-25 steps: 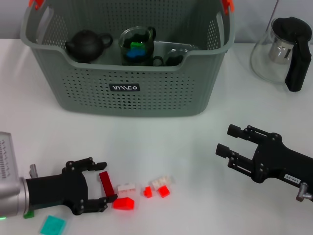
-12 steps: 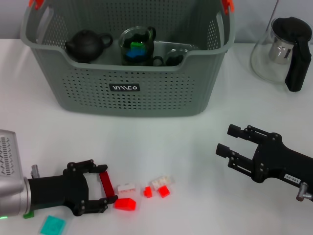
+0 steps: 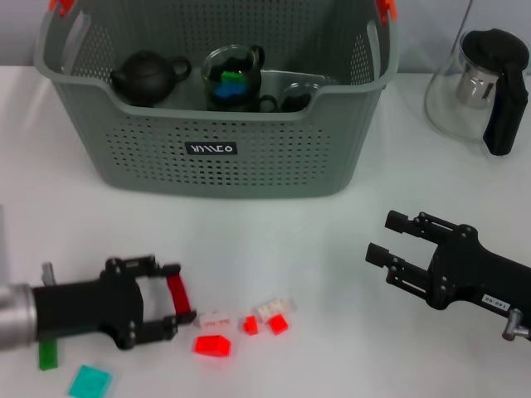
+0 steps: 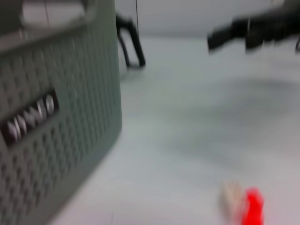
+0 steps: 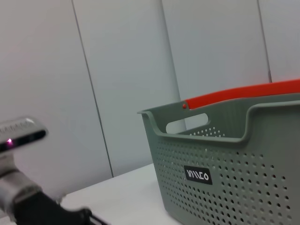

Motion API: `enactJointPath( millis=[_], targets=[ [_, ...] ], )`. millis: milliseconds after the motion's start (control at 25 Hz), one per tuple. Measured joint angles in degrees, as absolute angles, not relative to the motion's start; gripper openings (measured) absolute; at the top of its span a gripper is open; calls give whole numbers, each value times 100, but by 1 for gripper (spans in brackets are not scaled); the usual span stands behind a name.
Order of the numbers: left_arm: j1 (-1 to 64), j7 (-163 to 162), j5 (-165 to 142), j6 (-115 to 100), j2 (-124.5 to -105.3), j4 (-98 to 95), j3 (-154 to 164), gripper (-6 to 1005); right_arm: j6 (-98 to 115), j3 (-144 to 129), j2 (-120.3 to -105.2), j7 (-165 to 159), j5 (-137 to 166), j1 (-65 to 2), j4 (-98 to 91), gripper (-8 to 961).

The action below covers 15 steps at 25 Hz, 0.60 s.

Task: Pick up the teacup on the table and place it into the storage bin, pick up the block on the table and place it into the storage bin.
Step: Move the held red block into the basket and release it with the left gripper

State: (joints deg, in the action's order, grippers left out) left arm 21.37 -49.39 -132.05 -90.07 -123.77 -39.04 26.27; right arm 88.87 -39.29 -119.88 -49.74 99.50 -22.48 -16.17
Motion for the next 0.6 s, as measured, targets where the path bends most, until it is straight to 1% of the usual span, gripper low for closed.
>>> enactJointPath(
  millis=[80,240,320,440,480,520,600],
  targets=[
    [2178,-4939,-13037,-9584,-12314,-3996,2379,666,8896,-3929,-11988,-4974,9950,-2249,-1620,638],
    [2489,-5142,-12438,-11196,-12053,-4046,1722,666,8895,-3928,-11988,-4974,9950,-2250,-1626,639],
    [2708,-5492,-11997,-11602,-11963,-4089,1601,665,8896,-3929,-11989,-4974,9951,-2250,-1626,639],
    [3096,-6353,-11241,-11659,-11907,-4285,1625,665,8903,-3929,-11988,-4974,9953,-2239,-1625,638],
    [3096,-6353,-11241,-11659,-11907,-4285,1625,665,8904,-3928,-11988,-4974,9953,-2234,-1625,638],
    [3523,-7068,-10744,-11523,-11895,-4442,1636,665,8904,-3929,-11990,-4974,9953,-2228,-1621,638],
    [3820,-7433,-10628,-11272,-11897,-4568,1649,665,8890,-3929,-11994,-4974,9954,-2225,-1619,638]
  ],
)
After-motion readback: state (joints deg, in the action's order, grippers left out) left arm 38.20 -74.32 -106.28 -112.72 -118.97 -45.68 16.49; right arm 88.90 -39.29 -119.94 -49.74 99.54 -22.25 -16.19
